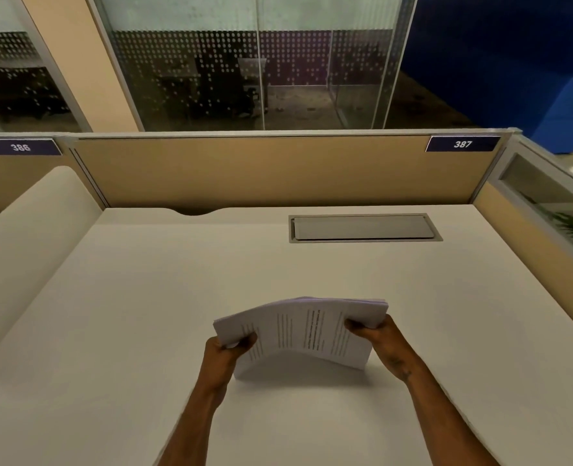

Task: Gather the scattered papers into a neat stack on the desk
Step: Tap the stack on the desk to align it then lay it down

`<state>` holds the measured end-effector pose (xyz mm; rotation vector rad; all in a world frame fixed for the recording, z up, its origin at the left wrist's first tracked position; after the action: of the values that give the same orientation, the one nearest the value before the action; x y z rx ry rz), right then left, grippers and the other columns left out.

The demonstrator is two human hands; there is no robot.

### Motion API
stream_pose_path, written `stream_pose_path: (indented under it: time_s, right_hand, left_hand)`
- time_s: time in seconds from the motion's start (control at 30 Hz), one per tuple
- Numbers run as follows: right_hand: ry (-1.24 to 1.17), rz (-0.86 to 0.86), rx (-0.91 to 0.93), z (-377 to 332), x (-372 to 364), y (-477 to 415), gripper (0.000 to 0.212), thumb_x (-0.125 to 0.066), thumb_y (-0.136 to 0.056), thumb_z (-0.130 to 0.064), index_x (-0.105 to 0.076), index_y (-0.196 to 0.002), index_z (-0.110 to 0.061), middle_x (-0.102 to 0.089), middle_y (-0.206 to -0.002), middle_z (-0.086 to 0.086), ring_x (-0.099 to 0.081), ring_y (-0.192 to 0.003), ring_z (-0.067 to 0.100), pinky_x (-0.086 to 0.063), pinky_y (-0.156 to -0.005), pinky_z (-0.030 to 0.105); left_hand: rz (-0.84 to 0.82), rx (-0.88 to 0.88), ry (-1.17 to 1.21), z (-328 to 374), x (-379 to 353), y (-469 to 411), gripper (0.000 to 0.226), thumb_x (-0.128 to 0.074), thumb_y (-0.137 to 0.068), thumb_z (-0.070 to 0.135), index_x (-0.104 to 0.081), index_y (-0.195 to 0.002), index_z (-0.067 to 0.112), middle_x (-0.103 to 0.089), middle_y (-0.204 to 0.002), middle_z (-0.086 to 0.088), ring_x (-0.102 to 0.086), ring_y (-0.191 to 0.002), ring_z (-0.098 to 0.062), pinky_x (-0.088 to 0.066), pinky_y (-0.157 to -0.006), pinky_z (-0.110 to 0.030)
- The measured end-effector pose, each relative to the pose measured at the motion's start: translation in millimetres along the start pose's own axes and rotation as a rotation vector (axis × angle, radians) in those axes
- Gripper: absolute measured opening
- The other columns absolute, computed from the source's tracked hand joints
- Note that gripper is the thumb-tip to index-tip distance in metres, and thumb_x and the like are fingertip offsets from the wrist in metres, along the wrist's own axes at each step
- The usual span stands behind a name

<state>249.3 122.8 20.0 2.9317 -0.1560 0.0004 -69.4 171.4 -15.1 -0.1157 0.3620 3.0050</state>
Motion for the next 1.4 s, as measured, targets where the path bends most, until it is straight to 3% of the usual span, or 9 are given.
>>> stream_pose_path:
  time_s: [0.37, 0.5, 0.73, 0.87, 0.93, 1.07, 1.17, 1.23, 1.4]
  right_hand:
    - [-0.023, -0.043, 0.008, -14.2, 7.5, 2.3, 0.035, -0.077, -0.08, -0.03, -0.075, -0.114, -0.02, -0.076, -0.111, 0.015, -0.07, -0.106, 0.031, -0.053, -0.095, 0.049]
    - [0.053, -0.119, 0.041, -65.8, 18.8, 5.1, 0.042, -0.082, -0.074, -0.037, -0.077, -0.114, -0.023, -0.076, -0.114, 0.007, -0.068, -0.106, 0.021, -0.052, -0.09, 0.033]
    - [0.233, -0.316, 0.069, -97.4, -46.6, 14.1, 0.029, -0.073, -0.085, -0.041, -0.073, -0.114, -0.035, -0.075, -0.116, -0.008, -0.073, -0.104, 0.014, -0.059, -0.076, 0.02]
    - [0.105, -0.244, 0.097, -100.5, -62.9, 14.5, 0.027, -0.072, -0.084, -0.036, -0.075, -0.108, -0.024, -0.077, -0.112, 0.001, -0.076, -0.098, 0.023, -0.062, -0.076, 0.031]
    - [0.058, -0.2, 0.091, -97.3, -63.7, 12.8, 0.03, -0.073, -0.084, -0.036, -0.075, -0.108, -0.019, -0.078, -0.11, 0.006, -0.076, -0.096, 0.029, -0.063, -0.079, 0.04]
    - [-0.011, -0.132, 0.092, -96.1, -56.1, 10.4, 0.028, -0.073, -0.084, -0.036, -0.076, -0.105, -0.018, -0.078, -0.107, 0.01, -0.076, -0.093, 0.034, -0.063, -0.081, 0.044]
    - [-0.114, -0.098, 0.082, -97.7, -47.1, 8.2, 0.026, -0.074, -0.084, -0.031, -0.076, -0.104, -0.016, -0.078, -0.107, 0.013, -0.075, -0.096, 0.036, -0.063, -0.078, 0.042]
    - [-0.174, -0.059, 0.076, -97.6, -40.8, 5.5, 0.026, -0.074, -0.084, -0.028, -0.075, -0.106, -0.014, -0.077, -0.108, 0.015, -0.075, -0.096, 0.037, -0.064, -0.077, 0.042]
    - [-0.303, -0.004, 0.062, -96.1, -36.2, -2.2, 0.028, -0.07, -0.087, -0.02, -0.069, -0.113, -0.01, -0.077, -0.108, 0.014, -0.076, -0.093, 0.035, -0.064, -0.072, 0.041]
  left_hand:
    - [0.031, 0.006, -0.238, 47.0, 0.6, -7.7, 0.009, -0.081, -0.084, 0.019, -0.084, -0.078, 0.024, -0.082, -0.079, -0.001, -0.076, -0.079, -0.026, -0.06, -0.067, -0.035]
    - [-0.142, -0.114, -0.581, 143.8, -20.8, -23.1, 0.016, -0.072, -0.077, 0.036, -0.08, -0.079, 0.022, -0.079, -0.082, -0.006, -0.074, -0.078, -0.025, -0.057, -0.071, -0.037]
    - [-0.292, -0.216, -1.141, 252.6, -75.3, -37.1, 0.012, -0.081, -0.082, 0.019, -0.079, -0.088, 0.008, -0.074, -0.089, -0.013, -0.064, -0.08, -0.025, -0.049, -0.07, -0.034]
    - [-0.338, -0.2, -1.306, 278.5, -97.2, -30.1, 0.016, -0.083, -0.079, 0.021, -0.072, -0.078, 0.01, -0.064, -0.073, -0.006, -0.055, -0.072, -0.024, -0.039, -0.058, -0.029]
    - [-0.332, -0.197, -1.341, 285.3, -100.9, -29.4, 0.024, -0.083, -0.08, 0.023, -0.074, -0.092, 0.004, -0.07, -0.085, -0.007, -0.061, -0.079, -0.025, -0.045, -0.064, -0.03]
    - [-0.247, -0.385, -1.136, 302.7, -99.8, -22.1, 0.064, -0.087, -0.076, 0.029, -0.062, -0.134, 0.019, -0.068, -0.133, -0.009, -0.062, -0.123, -0.03, -0.051, -0.097, -0.04]
    - [0.135, -0.632, -0.894, 309.4, -59.8, 4.2, 0.1, -0.081, -0.077, 0.05, -0.027, -0.158, 0.025, -0.036, -0.163, -0.006, -0.033, -0.148, -0.026, -0.027, -0.118, -0.05]
    - [0.284, -0.548, -0.651, 272.1, -30.6, 17.6, 0.101, -0.071, -0.08, 0.06, -0.022, -0.159, 0.023, -0.03, -0.166, -0.006, -0.03, -0.15, -0.024, -0.027, -0.116, -0.04]
    - [0.123, -0.08, -0.223, 136.6, -36.7, 30.2, 0.067, -0.058, -0.092, 0.054, -0.039, -0.151, 0.029, -0.059, -0.144, -0.004, -0.068, -0.115, -0.018, -0.057, -0.095, -0.037]
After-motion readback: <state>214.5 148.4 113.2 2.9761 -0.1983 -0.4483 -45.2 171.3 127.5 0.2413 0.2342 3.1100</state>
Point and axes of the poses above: each hand's wrist, its own y-axis away from the middle knuckle, its own x-axis out of the back of the hand, z = x × y, the point moved 10 cm from there along -y, towards the middle knuckle
